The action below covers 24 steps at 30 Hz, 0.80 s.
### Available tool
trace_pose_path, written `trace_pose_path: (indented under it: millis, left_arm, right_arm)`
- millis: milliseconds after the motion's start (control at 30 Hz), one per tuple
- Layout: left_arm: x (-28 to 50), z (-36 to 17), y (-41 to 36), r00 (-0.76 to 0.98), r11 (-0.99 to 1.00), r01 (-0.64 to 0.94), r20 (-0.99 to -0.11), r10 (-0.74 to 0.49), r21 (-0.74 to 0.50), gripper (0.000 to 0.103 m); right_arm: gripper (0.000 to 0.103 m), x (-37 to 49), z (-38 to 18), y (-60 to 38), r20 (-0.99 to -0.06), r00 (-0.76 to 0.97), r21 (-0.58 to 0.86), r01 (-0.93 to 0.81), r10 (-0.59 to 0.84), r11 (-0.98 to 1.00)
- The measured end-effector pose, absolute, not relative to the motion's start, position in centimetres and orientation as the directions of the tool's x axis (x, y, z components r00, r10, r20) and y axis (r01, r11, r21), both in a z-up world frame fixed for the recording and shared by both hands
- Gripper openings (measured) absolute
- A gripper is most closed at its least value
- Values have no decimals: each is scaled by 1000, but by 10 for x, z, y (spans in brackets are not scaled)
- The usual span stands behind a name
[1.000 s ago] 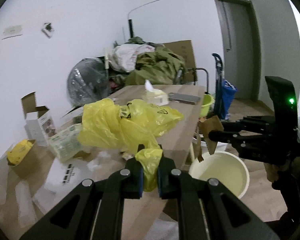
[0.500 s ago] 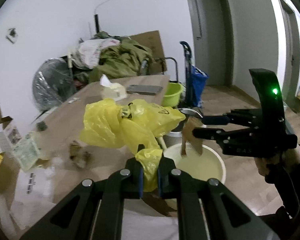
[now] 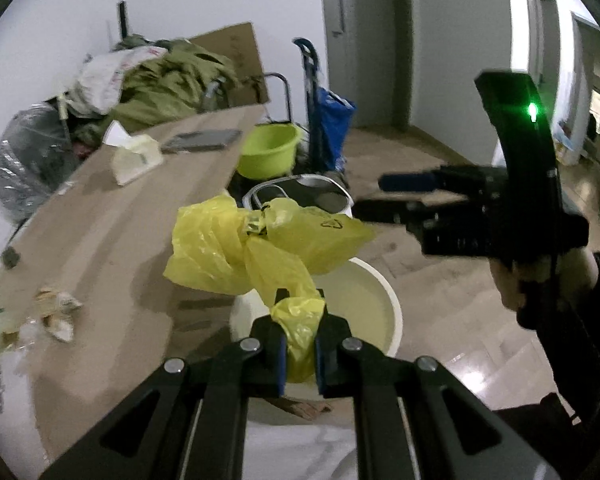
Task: Collect trash
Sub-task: 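Carry the yellow bag and brown wrapper to the cream bucket and release both, then move both tools back over the table toward the remaining wrapper and bubble wrap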
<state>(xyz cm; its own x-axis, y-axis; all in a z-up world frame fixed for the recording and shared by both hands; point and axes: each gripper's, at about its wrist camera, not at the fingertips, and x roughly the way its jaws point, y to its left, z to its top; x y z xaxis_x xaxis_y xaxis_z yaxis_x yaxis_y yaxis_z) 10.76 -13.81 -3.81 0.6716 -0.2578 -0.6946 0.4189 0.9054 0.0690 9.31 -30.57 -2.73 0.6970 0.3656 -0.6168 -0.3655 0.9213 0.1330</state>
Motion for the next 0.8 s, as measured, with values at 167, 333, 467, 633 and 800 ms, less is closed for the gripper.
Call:
trace_pose_path:
  millis: [167, 333, 467, 633, 800]
  left_arm:
    - [131, -64, -148, 597, 884, 466, -747, -292, 27, 9]
    - [150, -89, -158, 515, 870, 491, -793, -326, -39, 10]
    - [162, -100, -158, 485, 871, 483, -800, -353, -92, 41]
    - [159, -99, -150, 490, 873, 471, -786, -377, -125, 51]
    - [152, -91, -134, 520, 880, 454, -760, -390, -141, 52]
  right_arm:
    - [56, 98, -36, -324, -630, 706, 134, -310, 322, 941]
    - [56, 103, -40, -333, -644, 706, 130, -278, 294, 952]
    - [56, 107, -41, -331, -652, 703, 119, -276, 285, 954]
    - [56, 114, -44, -324, -668, 690, 106, -282, 278, 954]
    - [56, 121, -44, -307, -677, 679, 90, -309, 286, 947]
